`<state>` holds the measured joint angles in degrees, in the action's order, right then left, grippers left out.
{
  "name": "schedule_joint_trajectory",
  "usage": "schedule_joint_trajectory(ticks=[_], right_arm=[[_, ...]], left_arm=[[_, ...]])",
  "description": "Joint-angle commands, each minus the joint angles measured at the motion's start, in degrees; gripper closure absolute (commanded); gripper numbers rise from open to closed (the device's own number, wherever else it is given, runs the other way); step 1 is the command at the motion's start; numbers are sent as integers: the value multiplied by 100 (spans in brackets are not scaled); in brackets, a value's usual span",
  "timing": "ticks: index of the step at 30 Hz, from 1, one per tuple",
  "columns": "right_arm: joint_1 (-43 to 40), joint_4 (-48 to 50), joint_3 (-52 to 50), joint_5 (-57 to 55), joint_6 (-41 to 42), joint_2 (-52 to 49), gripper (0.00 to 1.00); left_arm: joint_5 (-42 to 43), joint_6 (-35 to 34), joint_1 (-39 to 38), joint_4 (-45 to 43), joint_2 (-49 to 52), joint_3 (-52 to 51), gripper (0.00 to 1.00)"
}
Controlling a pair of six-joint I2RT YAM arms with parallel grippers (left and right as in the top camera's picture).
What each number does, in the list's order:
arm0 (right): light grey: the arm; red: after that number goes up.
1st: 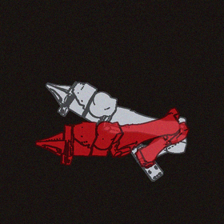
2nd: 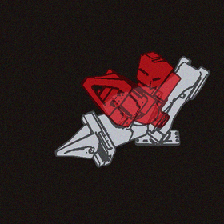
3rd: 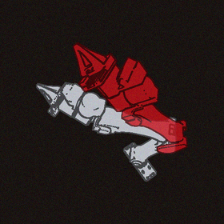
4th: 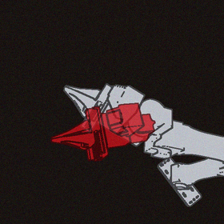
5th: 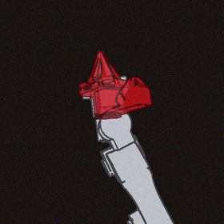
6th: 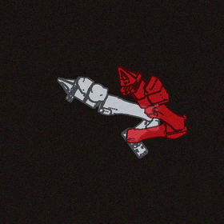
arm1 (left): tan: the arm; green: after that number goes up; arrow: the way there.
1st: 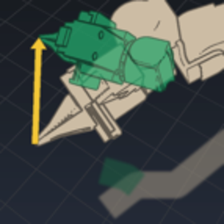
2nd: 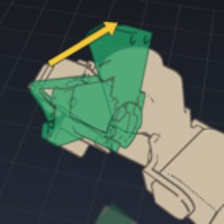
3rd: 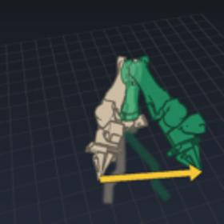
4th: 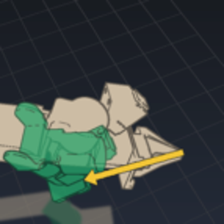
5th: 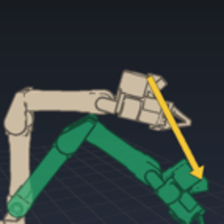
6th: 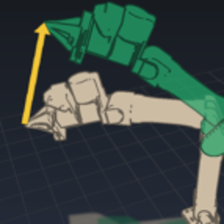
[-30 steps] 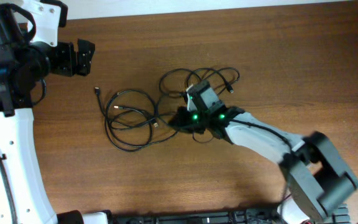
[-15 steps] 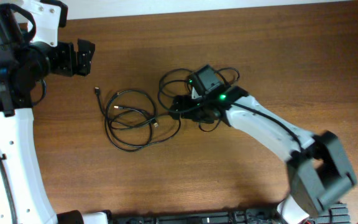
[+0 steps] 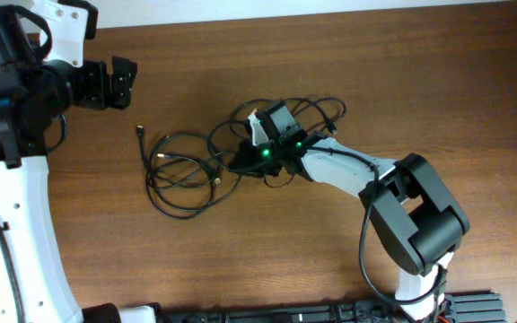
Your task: Untangle cables
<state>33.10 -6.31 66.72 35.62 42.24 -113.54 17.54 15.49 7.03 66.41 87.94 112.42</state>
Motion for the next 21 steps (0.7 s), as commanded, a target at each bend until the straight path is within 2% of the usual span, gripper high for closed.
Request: schedule_joint_trajectory(ticks=[1,6,11,21], right_arm=[[-44,85,299,164,-240,219,96],[-404,-990,1467,-197,-896,1294,96],[-667,-2081,3276,-612,-1626,2247,96],[-693,-2437,5630,-1773,-2144,2898,96]], left_arm=[[-2,46,-2,-7,-105,87,1],[0,46,-2,-7,-105,87,1],[-2,46,-2,-7,-105,87,1],[-2,46,0,-7,-105,87,1]])
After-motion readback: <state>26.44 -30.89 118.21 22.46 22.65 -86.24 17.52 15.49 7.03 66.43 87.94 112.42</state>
